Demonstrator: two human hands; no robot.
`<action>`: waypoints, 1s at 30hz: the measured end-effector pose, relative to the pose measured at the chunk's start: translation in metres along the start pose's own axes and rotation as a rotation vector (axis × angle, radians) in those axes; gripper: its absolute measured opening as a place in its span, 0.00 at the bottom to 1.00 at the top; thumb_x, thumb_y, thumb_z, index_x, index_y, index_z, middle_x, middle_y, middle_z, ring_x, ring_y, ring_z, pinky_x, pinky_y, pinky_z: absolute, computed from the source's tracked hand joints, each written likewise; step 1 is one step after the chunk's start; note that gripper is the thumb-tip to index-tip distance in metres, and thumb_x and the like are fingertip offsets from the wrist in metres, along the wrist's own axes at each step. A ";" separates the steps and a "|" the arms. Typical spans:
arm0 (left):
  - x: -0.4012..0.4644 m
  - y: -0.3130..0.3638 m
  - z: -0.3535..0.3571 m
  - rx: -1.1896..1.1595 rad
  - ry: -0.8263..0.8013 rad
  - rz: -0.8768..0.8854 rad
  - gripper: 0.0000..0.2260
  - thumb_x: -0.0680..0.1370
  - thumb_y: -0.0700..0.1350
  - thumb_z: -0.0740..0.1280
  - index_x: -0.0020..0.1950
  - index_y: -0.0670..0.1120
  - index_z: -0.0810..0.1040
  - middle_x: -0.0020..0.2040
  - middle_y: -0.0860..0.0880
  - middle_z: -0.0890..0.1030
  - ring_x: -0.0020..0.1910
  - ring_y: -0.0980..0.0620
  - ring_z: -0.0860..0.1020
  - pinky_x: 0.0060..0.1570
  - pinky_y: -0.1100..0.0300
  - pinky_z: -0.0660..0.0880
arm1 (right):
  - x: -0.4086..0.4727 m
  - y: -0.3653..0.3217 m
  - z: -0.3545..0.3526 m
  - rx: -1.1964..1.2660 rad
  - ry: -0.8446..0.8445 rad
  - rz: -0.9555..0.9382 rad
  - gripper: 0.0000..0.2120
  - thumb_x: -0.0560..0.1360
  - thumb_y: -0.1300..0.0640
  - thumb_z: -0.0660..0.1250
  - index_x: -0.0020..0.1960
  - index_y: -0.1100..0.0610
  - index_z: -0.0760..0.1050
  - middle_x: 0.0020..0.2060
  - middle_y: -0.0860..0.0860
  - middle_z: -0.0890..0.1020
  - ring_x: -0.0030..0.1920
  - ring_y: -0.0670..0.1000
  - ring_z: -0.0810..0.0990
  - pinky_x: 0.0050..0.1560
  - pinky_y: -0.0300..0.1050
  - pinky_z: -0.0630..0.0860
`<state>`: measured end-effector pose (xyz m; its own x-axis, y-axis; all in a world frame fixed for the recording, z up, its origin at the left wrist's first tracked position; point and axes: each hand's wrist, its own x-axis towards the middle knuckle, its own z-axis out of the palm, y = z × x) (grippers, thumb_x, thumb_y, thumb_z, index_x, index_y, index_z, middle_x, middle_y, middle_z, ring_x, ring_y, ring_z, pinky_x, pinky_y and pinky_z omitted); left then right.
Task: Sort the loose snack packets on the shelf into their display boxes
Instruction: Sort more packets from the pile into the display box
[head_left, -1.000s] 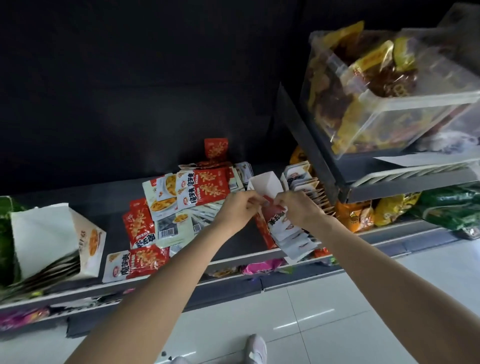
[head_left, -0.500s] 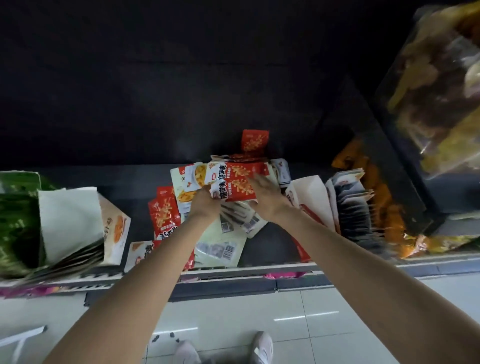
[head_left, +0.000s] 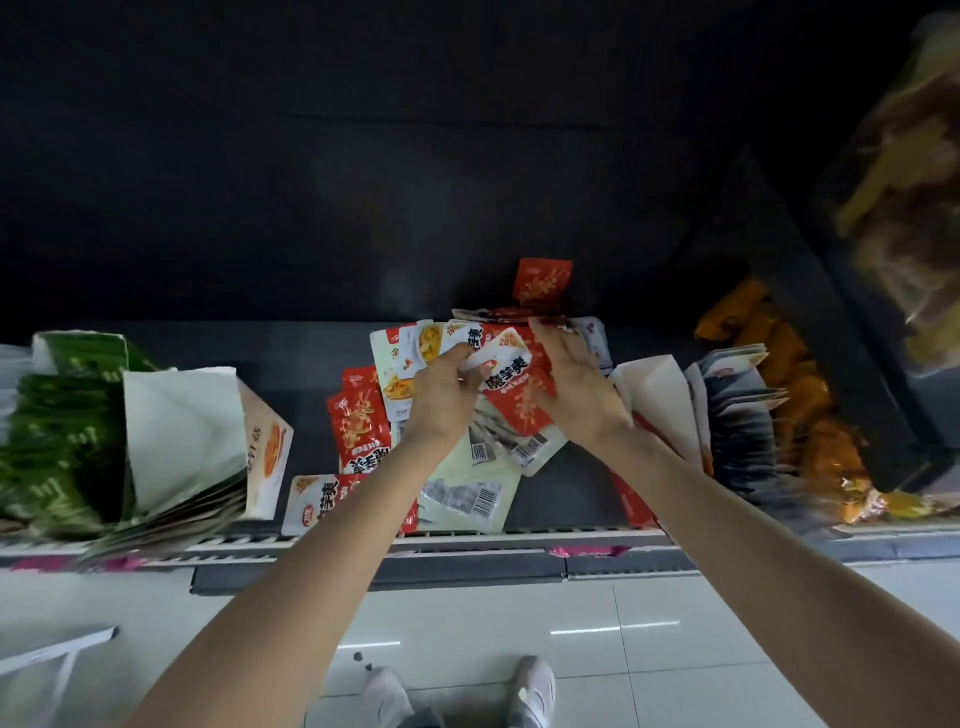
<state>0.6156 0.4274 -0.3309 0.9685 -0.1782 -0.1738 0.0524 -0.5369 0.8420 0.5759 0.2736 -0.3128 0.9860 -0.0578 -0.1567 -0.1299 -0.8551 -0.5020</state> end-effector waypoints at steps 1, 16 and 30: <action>-0.006 0.010 -0.003 0.046 0.006 0.095 0.12 0.79 0.44 0.62 0.57 0.37 0.75 0.37 0.44 0.79 0.35 0.50 0.77 0.36 0.71 0.71 | -0.004 -0.003 -0.010 0.026 0.054 -0.019 0.30 0.77 0.58 0.63 0.75 0.48 0.56 0.70 0.51 0.63 0.70 0.52 0.64 0.67 0.52 0.69; -0.065 0.116 0.055 0.139 -0.098 0.508 0.09 0.78 0.43 0.64 0.54 0.42 0.81 0.40 0.47 0.83 0.36 0.56 0.79 0.38 0.66 0.73 | -0.086 0.051 -0.086 0.000 0.397 0.171 0.07 0.75 0.61 0.66 0.51 0.61 0.78 0.47 0.57 0.82 0.49 0.56 0.80 0.51 0.49 0.76; -0.073 0.080 0.087 0.159 -0.478 0.283 0.15 0.77 0.35 0.61 0.61 0.46 0.77 0.61 0.49 0.79 0.60 0.53 0.76 0.59 0.62 0.70 | -0.088 0.090 -0.081 -0.203 -0.066 0.182 0.22 0.75 0.72 0.57 0.66 0.57 0.73 0.64 0.56 0.76 0.64 0.56 0.74 0.63 0.44 0.69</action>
<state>0.5284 0.3262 -0.2954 0.7202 -0.6656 -0.1954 -0.2659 -0.5251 0.8084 0.4860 0.1600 -0.2756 0.9384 -0.1925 -0.2868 -0.2745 -0.9196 -0.2809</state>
